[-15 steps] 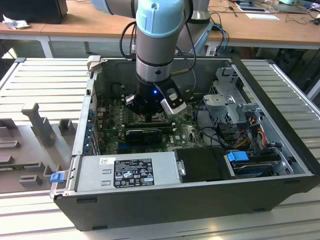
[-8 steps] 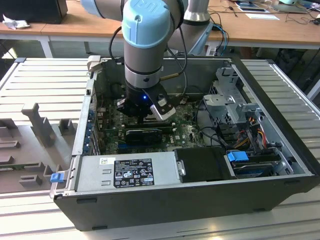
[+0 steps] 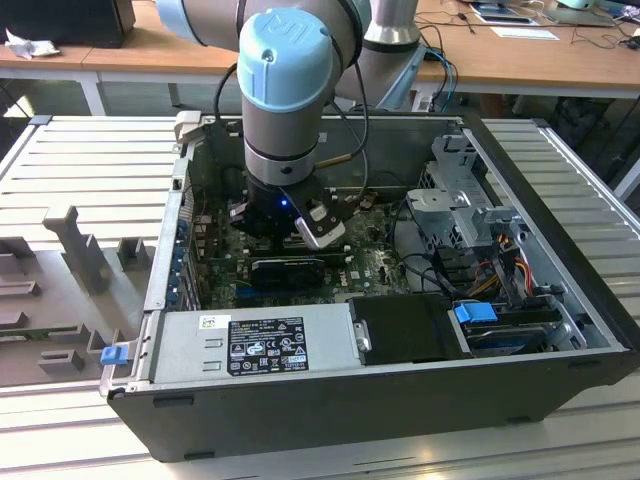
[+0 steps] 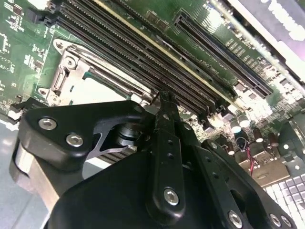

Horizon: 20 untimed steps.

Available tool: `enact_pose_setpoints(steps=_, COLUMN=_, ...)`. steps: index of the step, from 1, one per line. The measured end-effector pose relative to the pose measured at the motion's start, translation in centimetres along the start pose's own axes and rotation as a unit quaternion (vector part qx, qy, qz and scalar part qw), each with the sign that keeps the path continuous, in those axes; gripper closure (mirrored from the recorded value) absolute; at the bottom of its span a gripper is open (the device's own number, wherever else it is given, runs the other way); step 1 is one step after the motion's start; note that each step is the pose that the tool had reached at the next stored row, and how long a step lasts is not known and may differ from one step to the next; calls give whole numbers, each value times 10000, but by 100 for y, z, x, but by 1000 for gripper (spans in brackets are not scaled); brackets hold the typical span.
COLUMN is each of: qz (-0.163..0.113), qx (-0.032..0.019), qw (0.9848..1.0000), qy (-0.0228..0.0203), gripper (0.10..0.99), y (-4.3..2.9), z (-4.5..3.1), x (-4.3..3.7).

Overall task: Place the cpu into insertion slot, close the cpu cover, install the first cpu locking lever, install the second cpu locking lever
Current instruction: 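Install the second cpu locking lever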

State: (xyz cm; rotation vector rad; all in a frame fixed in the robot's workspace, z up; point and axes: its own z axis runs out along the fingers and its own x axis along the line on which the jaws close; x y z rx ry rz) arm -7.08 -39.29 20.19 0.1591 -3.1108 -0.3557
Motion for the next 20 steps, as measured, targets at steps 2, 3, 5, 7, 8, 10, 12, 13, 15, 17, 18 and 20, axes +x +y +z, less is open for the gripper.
enact_pose_setpoints(steps=2, qz=-1, qx=-52, qw=10000, qy=-7, gripper=980, y=-3, z=23, x=12)
enact_pose_setpoints(steps=3, qz=-4, qx=-115, qw=9999, qy=-16, gripper=980, y=-5, z=31, x=23)
enact_pose_setpoints(steps=5, qz=-3, qx=-161, qw=9999, qy=-21, gripper=980, y=-6, z=48, x=34)
enact_pose_setpoints(steps=7, qz=-4, qx=-176, qw=9998, qy=-20, gripper=980, y=-10, z=63, x=49)
enact_pose_setpoints(steps=8, qz=-4, qx=-179, qw=9998, qy=-21, gripper=980, y=-8, z=59, x=51)
enact_pose_setpoints(steps=10, qz=-4, qx=-182, qw=9998, qy=-23, gripper=980, y=10, z=-12, x=55)
enact_pose_setpoints(steps=12, qz=-4, qx=-179, qw=9998, qy=-22, gripper=980, y=33, z=-115, x=57)
enact_pose_setpoints(steps=13, qz=-4, qx=-180, qw=9998, qy=-22, gripper=980, y=40, z=-146, x=56)
enact_pose_setpoints(steps=15, qz=-4, qx=-180, qw=9998, qy=-22, gripper=980, y=50, z=-186, x=56)
enact_pose_setpoints(steps=17, qz=-4, qx=-180, qw=9998, qy=-22, gripper=980, y=55, z=-209, x=56)
enact_pose_setpoints(steps=18, qz=-4, qx=-181, qw=9998, qy=-22, gripper=980, y=55, z=-208, x=56)
enact_pose_setpoints(steps=20, qz=-4, qx=-180, qw=9998, qy=-22, gripper=980, y=55, z=-209, x=56)
